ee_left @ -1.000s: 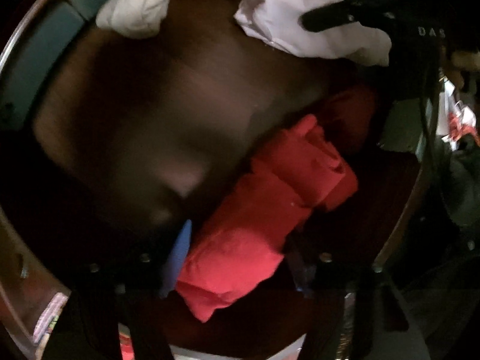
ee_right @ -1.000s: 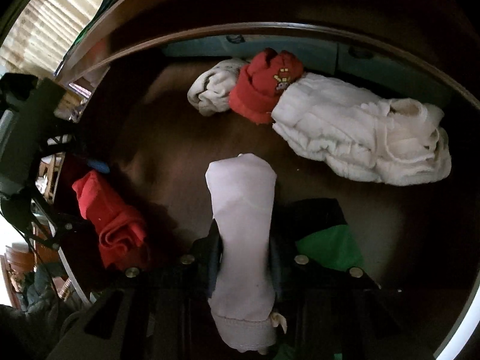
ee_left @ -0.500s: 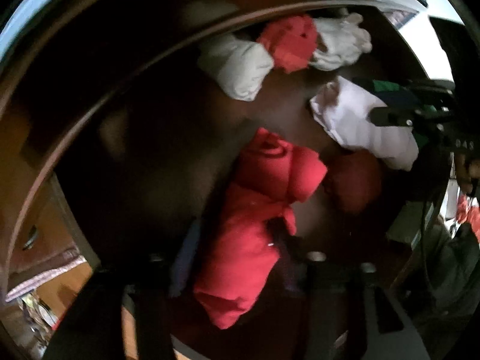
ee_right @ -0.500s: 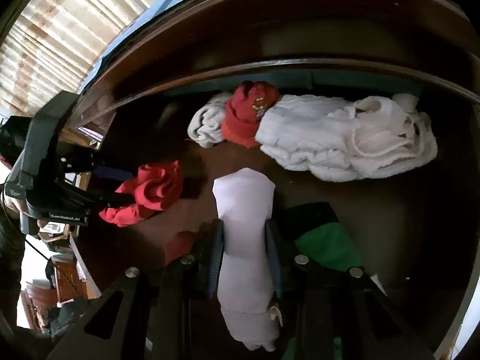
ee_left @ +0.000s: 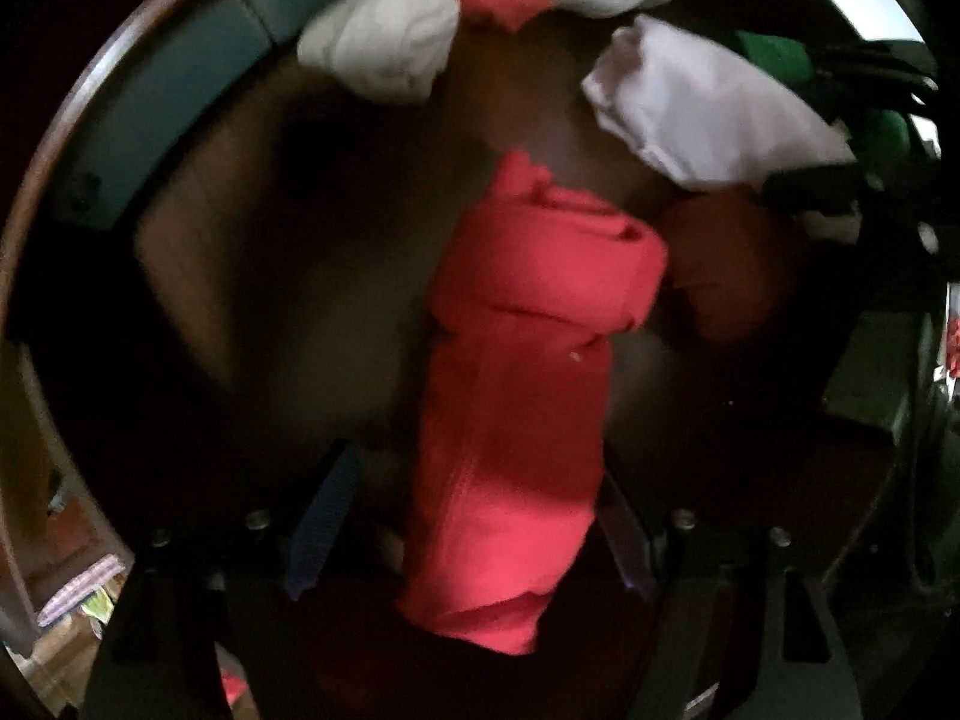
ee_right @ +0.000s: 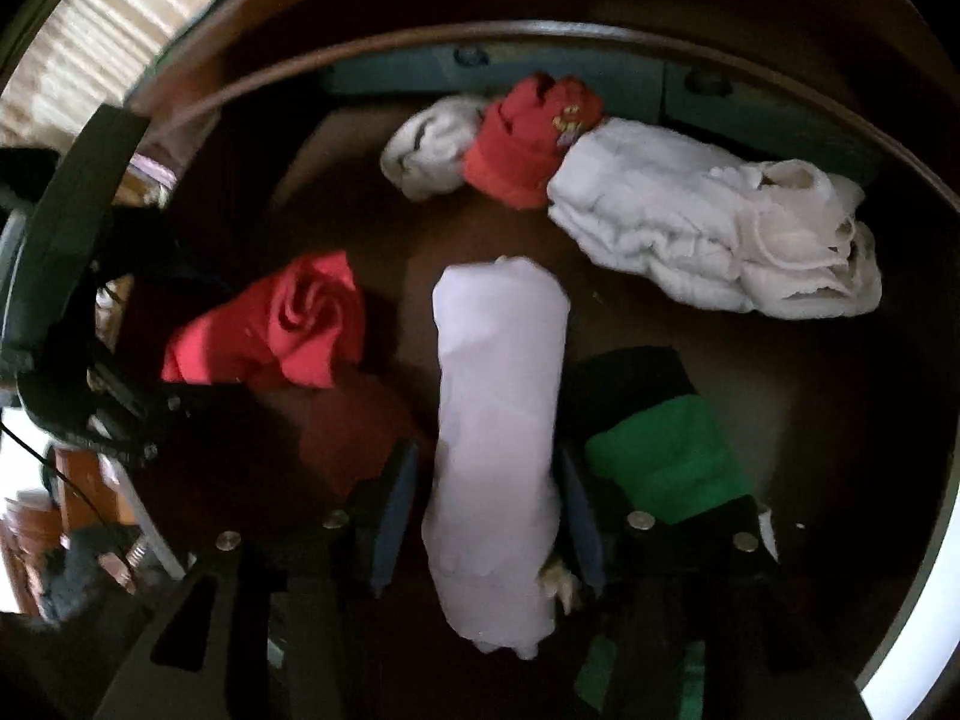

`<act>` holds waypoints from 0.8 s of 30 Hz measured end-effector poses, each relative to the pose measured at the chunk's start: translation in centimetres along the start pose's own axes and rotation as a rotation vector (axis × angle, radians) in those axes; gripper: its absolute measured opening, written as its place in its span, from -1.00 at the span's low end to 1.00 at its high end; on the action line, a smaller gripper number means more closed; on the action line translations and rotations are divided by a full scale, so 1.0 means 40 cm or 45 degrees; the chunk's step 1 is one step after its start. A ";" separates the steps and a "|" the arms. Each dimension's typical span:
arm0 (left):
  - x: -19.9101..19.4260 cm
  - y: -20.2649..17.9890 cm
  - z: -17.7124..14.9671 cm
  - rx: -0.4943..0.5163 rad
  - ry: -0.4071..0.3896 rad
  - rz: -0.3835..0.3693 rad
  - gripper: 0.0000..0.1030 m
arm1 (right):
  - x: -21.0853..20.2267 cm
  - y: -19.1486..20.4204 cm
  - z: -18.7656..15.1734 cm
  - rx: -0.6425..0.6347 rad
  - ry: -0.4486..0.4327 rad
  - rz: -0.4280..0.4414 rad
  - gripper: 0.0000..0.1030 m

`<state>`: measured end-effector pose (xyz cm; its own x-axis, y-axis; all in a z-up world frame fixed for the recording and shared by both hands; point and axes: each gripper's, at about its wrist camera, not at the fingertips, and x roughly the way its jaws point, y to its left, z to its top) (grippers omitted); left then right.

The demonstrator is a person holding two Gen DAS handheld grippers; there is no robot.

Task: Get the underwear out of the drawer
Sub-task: 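Close the right tool on the pink garment while the left tool grips a red sock, then lift the pink garment and red sock out of the drawer with both tools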

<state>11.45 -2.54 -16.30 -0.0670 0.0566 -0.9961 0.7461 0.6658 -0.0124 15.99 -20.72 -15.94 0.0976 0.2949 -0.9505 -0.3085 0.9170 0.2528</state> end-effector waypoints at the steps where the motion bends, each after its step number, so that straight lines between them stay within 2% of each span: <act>1: 0.006 -0.002 0.003 0.001 0.007 0.009 0.51 | 0.005 0.009 0.000 -0.029 0.013 -0.019 -0.02; 4: 0.019 -0.012 0.010 -0.001 0.015 0.040 0.52 | 0.026 0.037 0.004 -0.102 0.044 -0.085 -0.02; 7: 0.030 -0.044 -0.012 -0.017 -0.006 0.047 0.43 | 0.051 0.044 0.014 -0.116 0.090 -0.115 -0.03; 11: 0.020 -0.054 -0.018 -0.049 -0.050 0.042 0.19 | 0.060 0.050 0.020 -0.145 0.111 -0.131 -0.04; 13: 0.010 -0.066 -0.023 -0.067 -0.087 0.045 -0.03 | 0.060 0.054 0.016 -0.159 0.103 -0.137 -0.17; 18: 0.000 -0.080 -0.049 -0.153 -0.150 0.025 -0.09 | 0.035 0.030 -0.008 -0.088 0.055 -0.084 -0.43; 20: -0.005 -0.076 -0.157 -0.192 -0.164 -0.011 -0.10 | 0.018 0.014 -0.022 -0.057 0.035 -0.062 -0.49; 24: -0.031 -0.083 -0.193 -0.262 -0.255 -0.043 -0.12 | -0.050 -0.019 -0.037 0.066 -0.089 0.073 -0.55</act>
<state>3.94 0.95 -14.35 0.0580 -0.1028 -0.9930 0.5941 0.8029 -0.0484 14.64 -22.39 -14.51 0.1478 0.3640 -0.9196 -0.2660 0.9102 0.3175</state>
